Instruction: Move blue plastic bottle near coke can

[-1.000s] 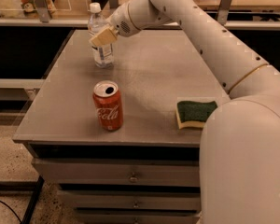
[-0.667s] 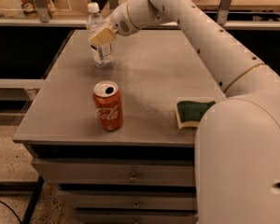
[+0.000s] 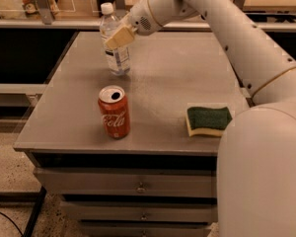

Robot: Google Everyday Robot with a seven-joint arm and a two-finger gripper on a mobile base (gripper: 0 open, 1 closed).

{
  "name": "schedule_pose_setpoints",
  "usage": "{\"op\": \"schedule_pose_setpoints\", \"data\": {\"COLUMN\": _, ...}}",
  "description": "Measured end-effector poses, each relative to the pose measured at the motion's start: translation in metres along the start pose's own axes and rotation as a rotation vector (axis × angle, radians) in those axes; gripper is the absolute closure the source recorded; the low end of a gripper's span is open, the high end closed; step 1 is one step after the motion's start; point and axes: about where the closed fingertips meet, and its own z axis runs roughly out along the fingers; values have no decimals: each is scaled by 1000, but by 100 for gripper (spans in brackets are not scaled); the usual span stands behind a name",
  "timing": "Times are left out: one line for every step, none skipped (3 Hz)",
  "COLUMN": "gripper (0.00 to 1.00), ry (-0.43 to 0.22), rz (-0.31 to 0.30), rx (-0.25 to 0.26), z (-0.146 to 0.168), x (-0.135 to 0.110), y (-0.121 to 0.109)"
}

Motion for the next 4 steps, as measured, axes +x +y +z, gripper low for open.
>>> {"op": "schedule_pose_setpoints", "data": {"gripper": 100, "ry": 11, "rz": -6, "rx": -36, "z": -44, "x": 11, "y": 29}}
{"op": "schedule_pose_setpoints", "data": {"gripper": 100, "ry": -19, "rz": -5, "rx": -52, "z": -80, "x": 27, "y": 59}}
{"op": "schedule_pose_setpoints", "data": {"gripper": 100, "ry": -68, "rz": 0, "rx": -78, "z": -97, "x": 44, "y": 83}}
{"op": "schedule_pose_setpoints", "data": {"gripper": 100, "ry": -141, "rz": -11, "rx": -123, "z": -100, "x": 52, "y": 101}}
